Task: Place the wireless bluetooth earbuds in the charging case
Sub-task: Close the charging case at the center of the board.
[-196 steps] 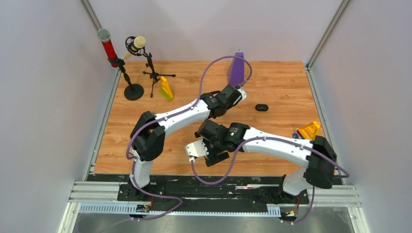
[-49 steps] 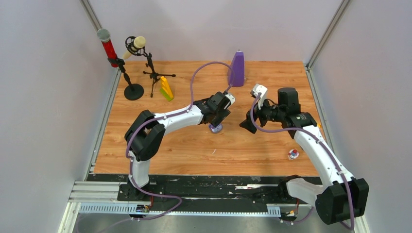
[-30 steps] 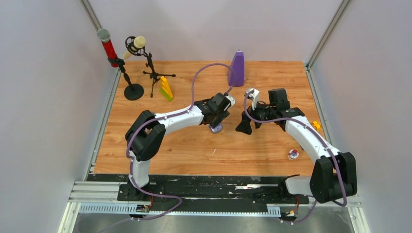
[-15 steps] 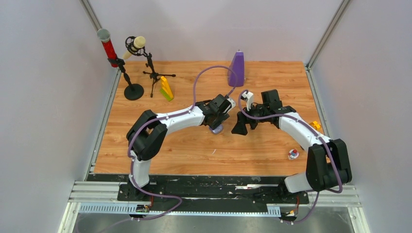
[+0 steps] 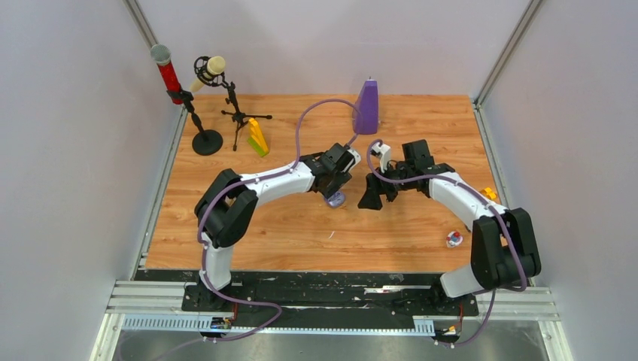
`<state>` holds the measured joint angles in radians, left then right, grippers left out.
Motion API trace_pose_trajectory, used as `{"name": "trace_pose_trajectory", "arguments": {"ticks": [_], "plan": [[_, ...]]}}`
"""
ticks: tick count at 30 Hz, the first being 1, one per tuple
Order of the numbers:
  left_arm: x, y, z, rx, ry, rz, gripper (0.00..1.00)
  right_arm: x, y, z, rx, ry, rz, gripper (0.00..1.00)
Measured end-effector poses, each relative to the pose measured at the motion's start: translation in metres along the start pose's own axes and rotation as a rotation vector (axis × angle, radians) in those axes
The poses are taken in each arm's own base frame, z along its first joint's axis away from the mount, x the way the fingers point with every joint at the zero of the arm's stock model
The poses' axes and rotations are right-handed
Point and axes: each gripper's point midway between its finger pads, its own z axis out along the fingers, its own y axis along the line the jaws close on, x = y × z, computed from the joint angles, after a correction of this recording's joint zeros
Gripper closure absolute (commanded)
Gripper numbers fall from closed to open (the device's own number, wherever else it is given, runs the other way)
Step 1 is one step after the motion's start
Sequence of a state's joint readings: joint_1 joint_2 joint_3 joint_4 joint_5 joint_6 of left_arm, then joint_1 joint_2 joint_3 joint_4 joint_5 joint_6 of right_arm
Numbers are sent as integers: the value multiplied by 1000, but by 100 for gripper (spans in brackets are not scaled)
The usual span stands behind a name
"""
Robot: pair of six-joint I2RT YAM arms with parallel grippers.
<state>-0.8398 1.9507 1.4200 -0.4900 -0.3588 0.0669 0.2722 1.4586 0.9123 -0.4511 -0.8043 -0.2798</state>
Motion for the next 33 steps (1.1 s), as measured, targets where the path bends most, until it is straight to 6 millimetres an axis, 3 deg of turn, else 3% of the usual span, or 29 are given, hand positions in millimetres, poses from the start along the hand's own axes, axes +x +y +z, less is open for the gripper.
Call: {"name": "trace_pose_trajectory", "arguments": {"ticks": [3,8,10,17,25,33], "plan": [[2,12,4,-4,3,-40,31,4,0,4,-6,14,10,25],[6,32,11,-14,8,-99,31,15,4,19,-33,64,20,46],[8,37,13,-12,12,-118,31,21,7,29,-43,99,22,51],[11,20,27,100,33,-154,31,37,3,60,10,188,-12,55],[11,3,42,216,86,-180,32,36,5,89,128,221,-162,58],[8,-7,43,305,99,-214,32,39,-15,97,220,237,-158,63]]}}
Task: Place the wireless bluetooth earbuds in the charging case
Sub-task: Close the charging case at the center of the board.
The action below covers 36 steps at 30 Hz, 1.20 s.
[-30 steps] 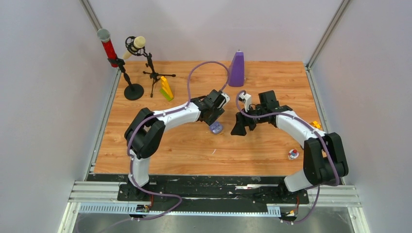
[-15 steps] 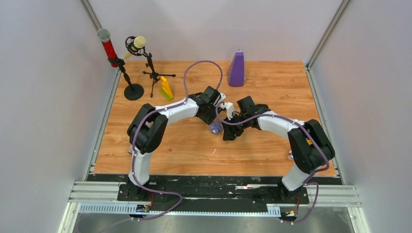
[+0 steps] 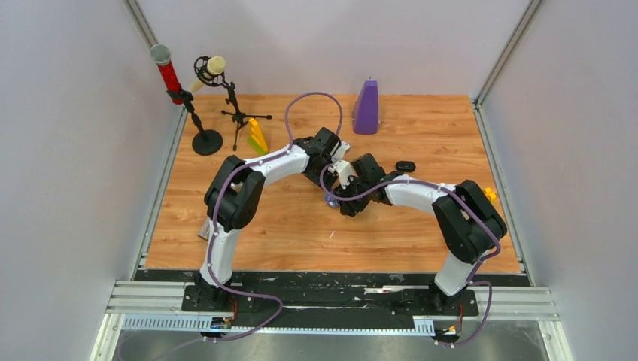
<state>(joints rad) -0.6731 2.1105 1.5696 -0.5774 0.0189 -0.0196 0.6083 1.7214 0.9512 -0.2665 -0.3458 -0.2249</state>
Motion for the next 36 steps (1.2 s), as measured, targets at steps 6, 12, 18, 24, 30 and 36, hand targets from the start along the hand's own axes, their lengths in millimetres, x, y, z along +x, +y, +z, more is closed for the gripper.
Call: {"name": "trace_pose_trajectory", "arguments": {"ticks": [6,12,18,24,30,36], "plan": [[1,-5,-1,44,2,-6,32,-6,-5,3,27,-10,6,65],[2,-12,-4,91,6,-11,32,-8,-6,5,41,-16,-1,66],[9,-12,-8,103,23,-15,33,-8,-5,5,41,-14,-5,66],[11,-12,-9,106,32,-20,33,-8,-4,5,40,-13,-6,67],[12,-11,-12,95,38,-40,32,-8,-4,5,40,-15,-7,67],[10,-12,-23,96,27,-99,32,-19,-4,6,44,-57,-28,68]]}}
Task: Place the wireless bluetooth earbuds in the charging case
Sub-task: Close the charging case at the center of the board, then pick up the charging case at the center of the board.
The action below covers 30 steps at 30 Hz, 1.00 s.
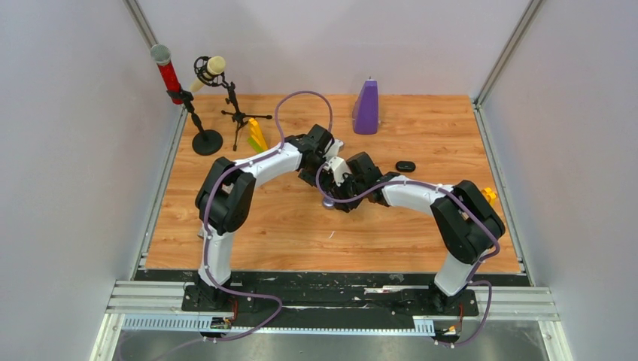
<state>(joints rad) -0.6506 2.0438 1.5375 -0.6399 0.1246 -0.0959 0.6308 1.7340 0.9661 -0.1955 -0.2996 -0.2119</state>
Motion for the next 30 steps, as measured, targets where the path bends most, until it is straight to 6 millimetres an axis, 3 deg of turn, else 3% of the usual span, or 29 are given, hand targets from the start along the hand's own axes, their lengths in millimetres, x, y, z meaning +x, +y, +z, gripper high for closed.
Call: {"name": "trace_pose_trajectory", "arguments": {"ticks": [6,11,15,18,21,27,30], "plan": [[-7,-8,-13,46,-30,-56,32,-18,-1,-3,8,-62,-25,68],[-7,-5,-13,41,-33,-66,27,-19,-1,-3,7,-65,-27,67],[-10,-2,-17,51,-47,-73,20,-15,-4,-18,-6,-50,-2,52],[-14,-3,-25,74,-70,-74,10,-9,-12,-43,-8,-36,12,36],[-19,-8,-29,103,-88,-67,1,-17,-15,-76,10,-73,-22,27],[-17,-20,-28,131,-84,-18,0,-41,-1,-146,65,-225,-135,15],[-11,-34,-24,128,-70,48,0,-44,-11,-175,122,-299,-133,12]]}}
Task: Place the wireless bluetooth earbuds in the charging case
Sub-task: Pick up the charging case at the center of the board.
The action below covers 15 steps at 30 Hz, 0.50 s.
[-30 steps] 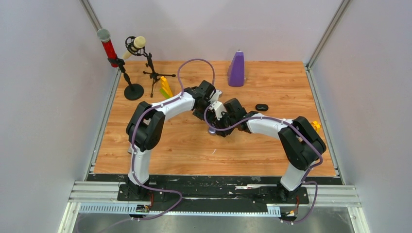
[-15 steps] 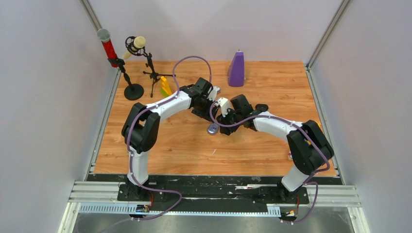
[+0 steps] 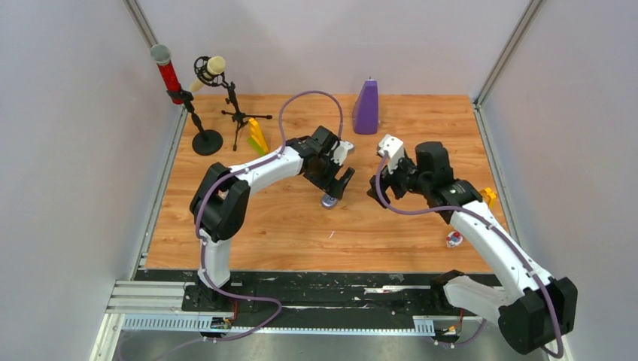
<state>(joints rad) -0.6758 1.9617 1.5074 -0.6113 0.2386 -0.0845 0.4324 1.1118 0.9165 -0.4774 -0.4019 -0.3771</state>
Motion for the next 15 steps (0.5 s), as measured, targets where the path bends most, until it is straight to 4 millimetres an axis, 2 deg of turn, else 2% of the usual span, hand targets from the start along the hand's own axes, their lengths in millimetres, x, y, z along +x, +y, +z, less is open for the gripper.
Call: {"name": "trace_pose_trajectory", "arguments": {"ticks": [3,6,11,15], "plan": [[5,-11,3,-9,18,59,0,-2,-15,-19,58,-45,12,9],[7,-17,5,-31,28,102,2,1,-17,-26,75,-58,10,8],[12,-2,13,-84,55,111,12,10,-10,-28,62,-57,5,7],[22,6,25,-105,102,122,18,10,-10,-29,63,-63,0,7]]}}
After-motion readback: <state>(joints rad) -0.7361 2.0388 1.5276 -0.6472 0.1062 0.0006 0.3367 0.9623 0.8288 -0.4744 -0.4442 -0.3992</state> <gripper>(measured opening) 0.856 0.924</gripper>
